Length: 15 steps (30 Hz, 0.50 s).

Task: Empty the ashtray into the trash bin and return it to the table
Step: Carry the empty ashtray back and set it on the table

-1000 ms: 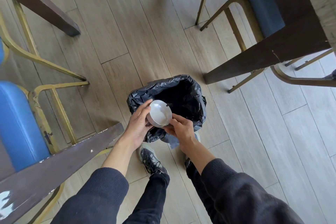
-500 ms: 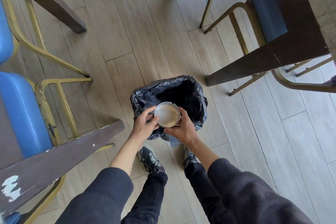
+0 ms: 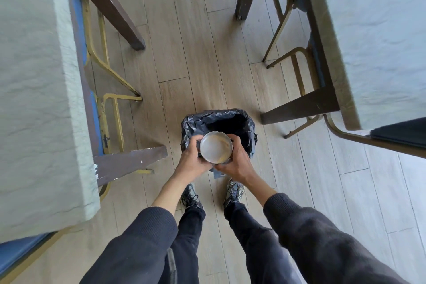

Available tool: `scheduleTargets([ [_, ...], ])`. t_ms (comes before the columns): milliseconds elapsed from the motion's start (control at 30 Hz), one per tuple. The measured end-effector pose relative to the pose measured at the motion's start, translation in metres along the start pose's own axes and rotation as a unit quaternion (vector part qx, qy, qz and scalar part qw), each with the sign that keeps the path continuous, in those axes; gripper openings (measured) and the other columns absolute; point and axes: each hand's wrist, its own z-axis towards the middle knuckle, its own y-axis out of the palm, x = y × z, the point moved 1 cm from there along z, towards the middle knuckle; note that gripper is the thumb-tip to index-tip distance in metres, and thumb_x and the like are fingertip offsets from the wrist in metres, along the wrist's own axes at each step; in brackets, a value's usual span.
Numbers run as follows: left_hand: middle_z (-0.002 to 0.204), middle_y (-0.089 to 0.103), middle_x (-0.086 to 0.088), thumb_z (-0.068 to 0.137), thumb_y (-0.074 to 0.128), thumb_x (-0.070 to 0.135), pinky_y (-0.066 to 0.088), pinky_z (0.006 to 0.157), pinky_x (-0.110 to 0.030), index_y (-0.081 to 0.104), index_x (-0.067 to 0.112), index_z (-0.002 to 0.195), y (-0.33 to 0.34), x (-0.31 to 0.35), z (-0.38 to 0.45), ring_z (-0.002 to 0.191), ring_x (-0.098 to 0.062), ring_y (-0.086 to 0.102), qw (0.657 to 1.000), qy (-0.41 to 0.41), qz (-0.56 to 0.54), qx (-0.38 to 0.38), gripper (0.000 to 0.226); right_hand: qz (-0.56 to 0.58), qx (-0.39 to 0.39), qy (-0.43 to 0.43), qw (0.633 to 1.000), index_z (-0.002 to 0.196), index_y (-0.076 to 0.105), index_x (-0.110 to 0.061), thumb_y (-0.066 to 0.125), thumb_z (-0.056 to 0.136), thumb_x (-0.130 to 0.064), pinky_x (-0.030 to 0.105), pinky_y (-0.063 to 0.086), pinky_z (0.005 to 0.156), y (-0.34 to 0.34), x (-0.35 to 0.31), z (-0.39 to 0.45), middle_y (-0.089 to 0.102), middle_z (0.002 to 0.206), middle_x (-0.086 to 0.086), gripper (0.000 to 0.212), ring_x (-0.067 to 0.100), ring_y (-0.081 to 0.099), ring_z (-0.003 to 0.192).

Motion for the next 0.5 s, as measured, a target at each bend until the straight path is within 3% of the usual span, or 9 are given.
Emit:
scheduleTargets([
  [67, 0.125, 0.063, -0.008, 0.065, 0.086, 0.026, 0.057, 0.089, -0.043, 0.036, 0.028, 0.142, -0.009, 0.020, -0.022, 0.109, -0.028, 0.066, 1.000, 0.025, 0.006, 0.006, 0.091, 0.000, -0.026, -0.014, 1.000, 0.144, 0.034, -0.019, 0.093, 0.063, -0.023, 0.038, 0.053, 0.093, -0.020, -0.021, -0.015, 0.054, 0.129, -0.004, 0.100, 0.021, 0.056, 0.117],
  [133, 0.127, 0.062, -0.005, 0.067, 0.090, 0.023, 0.055, 0.094, -0.042, 0.036, 0.034, 0.146, -0.017, 0.037, -0.047, 0.112, -0.026, 0.064, 1.000, 0.017, -0.009, 0.008, 0.096, 0.010, -0.054, -0.026, 0.998, 0.146, 0.033, -0.022, 0.094, 0.064, -0.021, 0.027, 0.055, 0.089, -0.040, -0.039, -0.034, 0.053, 0.130, -0.006, 0.102, 0.020, 0.057, 0.118],
  [200, 0.125, 0.062, -0.002, 0.067, 0.092, 0.024, 0.055, 0.095, -0.037, 0.036, 0.041, 0.146, -0.023, 0.051, -0.073, 0.108, -0.021, 0.065, 0.999, 0.005, -0.038, 0.010, 0.099, 0.015, -0.075, -0.037, 0.996, 0.147, 0.034, -0.029, 0.095, 0.064, -0.023, 0.026, 0.056, 0.089, -0.058, -0.056, -0.053, 0.055, 0.133, -0.005, 0.103, 0.020, 0.059, 0.118],
  [267, 0.122, 0.062, 0.005, 0.069, 0.093, 0.024, 0.056, 0.090, -0.024, 0.037, 0.045, 0.148, -0.029, 0.066, -0.101, 0.103, -0.011, 0.068, 0.996, -0.005, -0.085, 0.015, 0.099, 0.014, -0.085, -0.054, 0.995, 0.147, 0.037, -0.034, 0.096, 0.062, -0.027, 0.032, 0.057, 0.091, -0.076, -0.075, -0.072, 0.057, 0.134, -0.003, 0.103, 0.020, 0.061, 0.115],
  [367, 0.123, 0.060, 0.015, 0.073, 0.092, 0.020, 0.050, 0.079, -0.009, 0.039, 0.047, 0.149, -0.040, 0.092, -0.144, 0.098, -0.001, 0.068, 0.988, -0.007, -0.151, 0.020, 0.096, 0.006, -0.107, -0.083, 0.991, 0.148, 0.038, -0.033, 0.095, 0.065, -0.020, 0.016, 0.055, 0.081, -0.099, -0.103, -0.100, 0.056, 0.132, -0.001, 0.102, 0.012, 0.062, 0.107],
  [433, 0.126, 0.062, 0.010, 0.074, 0.092, 0.018, 0.052, 0.081, -0.011, 0.043, 0.051, 0.145, -0.044, 0.103, -0.171, 0.100, -0.006, 0.069, 0.983, 0.001, -0.184, 0.025, 0.092, 0.004, -0.122, -0.094, 0.988, 0.148, 0.039, -0.035, 0.093, 0.066, -0.015, 0.019, 0.058, 0.077, -0.110, -0.117, -0.117, 0.057, 0.129, -0.001, 0.100, 0.016, 0.064, 0.102],
  [500, 0.123, 0.066, 0.003, 0.075, 0.091, 0.016, 0.054, 0.083, -0.014, 0.042, 0.052, 0.144, -0.050, 0.110, -0.195, 0.101, -0.007, 0.071, 0.976, -0.002, -0.215, 0.038, 0.092, 0.000, -0.137, -0.108, 0.985, 0.148, 0.039, -0.038, 0.093, 0.066, -0.017, 0.031, 0.062, 0.081, -0.115, -0.132, -0.132, 0.056, 0.128, -0.003, 0.100, 0.019, 0.065, 0.102],
])
